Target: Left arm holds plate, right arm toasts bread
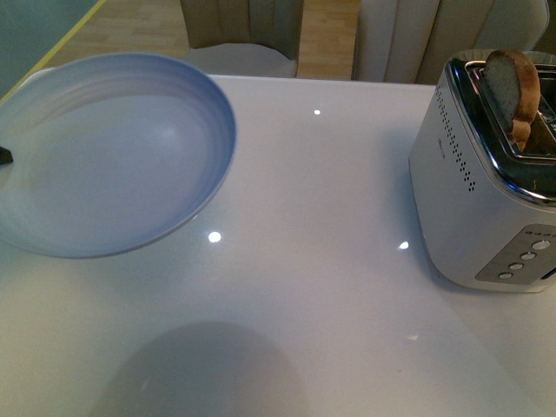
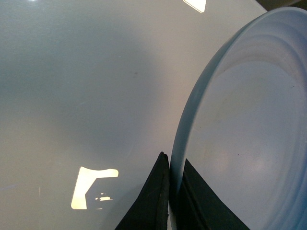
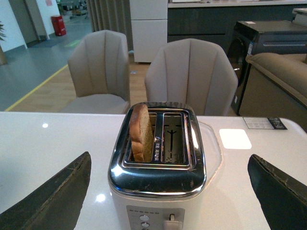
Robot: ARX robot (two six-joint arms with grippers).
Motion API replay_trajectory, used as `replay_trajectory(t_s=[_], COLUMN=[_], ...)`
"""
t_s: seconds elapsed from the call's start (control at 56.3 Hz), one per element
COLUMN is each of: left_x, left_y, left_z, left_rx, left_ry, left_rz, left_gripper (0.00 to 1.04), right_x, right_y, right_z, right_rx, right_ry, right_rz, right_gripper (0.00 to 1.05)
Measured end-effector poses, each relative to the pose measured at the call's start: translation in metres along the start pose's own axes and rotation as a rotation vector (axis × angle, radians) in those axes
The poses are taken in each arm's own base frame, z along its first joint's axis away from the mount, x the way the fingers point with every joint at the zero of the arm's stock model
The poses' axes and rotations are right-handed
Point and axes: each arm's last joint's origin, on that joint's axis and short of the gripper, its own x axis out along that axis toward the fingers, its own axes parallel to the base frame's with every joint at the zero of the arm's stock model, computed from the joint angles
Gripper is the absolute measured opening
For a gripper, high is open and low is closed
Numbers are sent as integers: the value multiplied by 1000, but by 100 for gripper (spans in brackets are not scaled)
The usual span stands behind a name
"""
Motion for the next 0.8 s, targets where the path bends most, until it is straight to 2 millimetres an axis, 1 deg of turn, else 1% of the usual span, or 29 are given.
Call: replay_trajectory(t_s=[0.018, 0.124, 0.142, 0.195, 0.249, 0.32, 0.462, 0.604, 0.799], left_x=[0, 4, 6, 9, 15, 22, 37, 54, 77], left_y=[1, 28, 36, 46, 60, 73, 100, 120, 139], left_z=[0, -2, -4, -6, -9, -9, -6, -4, -4], left_rx=[2, -14, -19, -29, -36, -38, -40, -45, -49], left_ry=[-1, -1, 4, 15, 31, 42, 51, 61, 76], left_rz=[0, 19, 26, 34, 46, 46, 57, 60, 52], left_gripper=[3, 3, 3, 3, 3, 3, 3, 3, 3], right_x=[0, 0, 0, 0, 0, 0, 0, 0, 0], right_y=[0, 0, 0, 0, 0, 0, 0, 0, 0], right_z=[0, 0, 0, 0, 0, 0, 0, 0, 0], right_rx=[0, 0, 0, 0, 0, 0, 0, 0, 0], right_ry=[0, 0, 0, 0, 0, 0, 0, 0, 0], right_rz=[0, 0, 0, 0, 0, 0, 0, 0, 0], right_gripper=[96, 96, 96, 96, 96, 96, 96, 96, 96])
